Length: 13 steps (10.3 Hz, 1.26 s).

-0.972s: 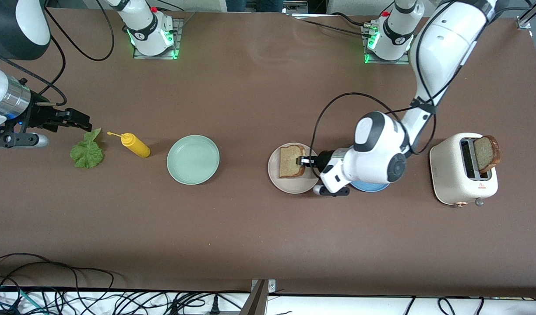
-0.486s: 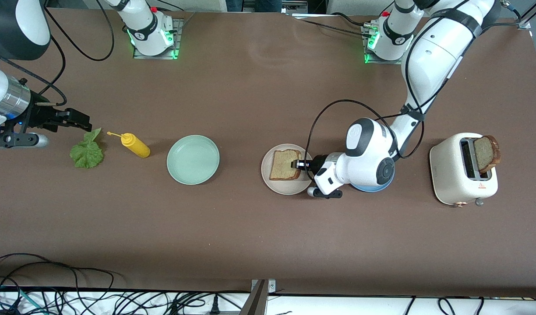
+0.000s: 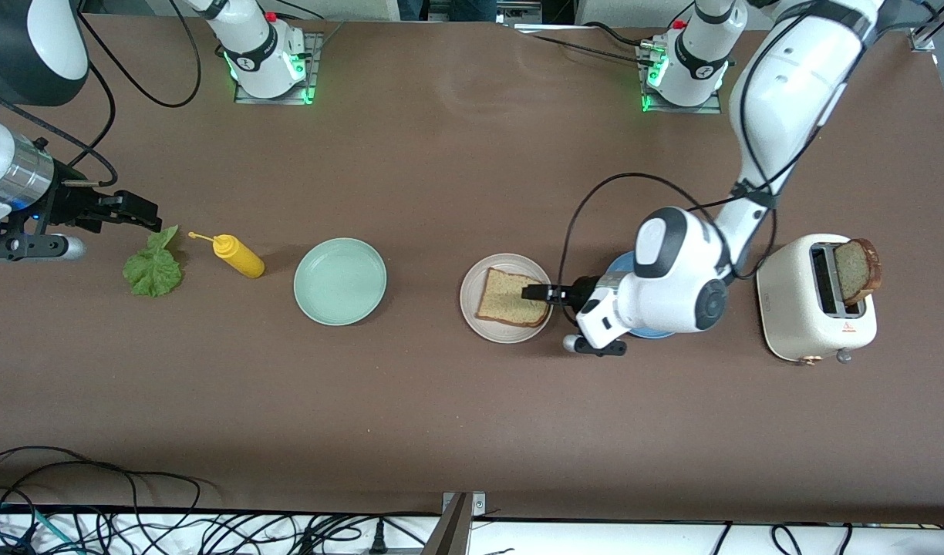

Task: Make sandwich on beige plate with both arms
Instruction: 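Carry the bread slice onto the beige plate and open the left gripper, then withdraw the left gripper while the right gripper reaches toward the lettuce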

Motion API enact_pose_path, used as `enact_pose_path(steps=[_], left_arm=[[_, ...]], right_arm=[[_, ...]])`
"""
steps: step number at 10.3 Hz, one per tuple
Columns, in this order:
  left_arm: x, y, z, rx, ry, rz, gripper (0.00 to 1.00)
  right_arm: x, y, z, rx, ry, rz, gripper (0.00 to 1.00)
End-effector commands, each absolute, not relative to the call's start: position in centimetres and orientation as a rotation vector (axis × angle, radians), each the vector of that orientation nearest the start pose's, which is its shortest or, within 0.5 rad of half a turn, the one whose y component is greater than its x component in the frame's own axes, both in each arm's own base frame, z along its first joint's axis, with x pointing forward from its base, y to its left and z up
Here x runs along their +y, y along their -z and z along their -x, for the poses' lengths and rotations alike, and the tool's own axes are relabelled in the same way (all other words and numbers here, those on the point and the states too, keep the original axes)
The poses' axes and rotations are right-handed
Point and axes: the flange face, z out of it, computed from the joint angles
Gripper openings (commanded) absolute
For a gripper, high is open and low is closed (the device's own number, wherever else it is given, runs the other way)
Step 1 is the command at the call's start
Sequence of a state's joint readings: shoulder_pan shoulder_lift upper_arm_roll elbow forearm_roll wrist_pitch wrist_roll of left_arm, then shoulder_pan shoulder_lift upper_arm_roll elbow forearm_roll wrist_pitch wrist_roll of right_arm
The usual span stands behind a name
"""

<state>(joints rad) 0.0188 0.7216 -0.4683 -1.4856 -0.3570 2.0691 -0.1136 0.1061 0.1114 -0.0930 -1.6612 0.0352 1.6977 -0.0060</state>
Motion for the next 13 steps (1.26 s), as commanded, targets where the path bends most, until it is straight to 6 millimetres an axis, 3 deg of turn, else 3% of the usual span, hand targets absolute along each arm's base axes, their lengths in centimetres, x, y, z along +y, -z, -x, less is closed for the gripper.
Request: enact_pose_path(steps=[1, 4, 6, 8, 10, 11, 13], left_arm=[[-21.9, -33.8, -65.7, -0.148, 0.259, -2.693, 1.0], [-14.2, -39.3, -66.9, -0.181, 0.127, -2.907, 1.0], [-10.4, -43.3, -67.0, -0.192, 0.008, -3.039, 1.0], [-9.3, -48.5, -65.7, -0.234, -0.077, -3.16, 1.0], [-7.8, -53.3, -64.4, -0.205, -0.137, -3.221, 1.0], [-6.8, -55.4, -63.7, -0.174, -0.183, -3.219, 1.0], [-8.4, -57.6, -61.0, -0.134, -0.101, -3.196, 1.0]], right_arm=[[0.7, -53.3, -58.9, 0.009, -0.118, 3.101, 1.0], [-2.6, -53.2, -58.8, 0.071, -0.122, 3.106, 1.0], [-7.3, -51.5, -58.9, 0.051, -0.163, 3.106, 1.0], [-11.4, -46.9, -59.3, 0.084, -0.271, 3.089, 1.0], [-14.0, -42.1, -59.7, 0.083, -0.389, 3.076, 1.0], [-14.3, -40.3, -60.0, 0.075, -0.397, 3.097, 1.0], [-14.8, -36.6, -59.5, 0.059, -0.375, 3.131, 1.0]])
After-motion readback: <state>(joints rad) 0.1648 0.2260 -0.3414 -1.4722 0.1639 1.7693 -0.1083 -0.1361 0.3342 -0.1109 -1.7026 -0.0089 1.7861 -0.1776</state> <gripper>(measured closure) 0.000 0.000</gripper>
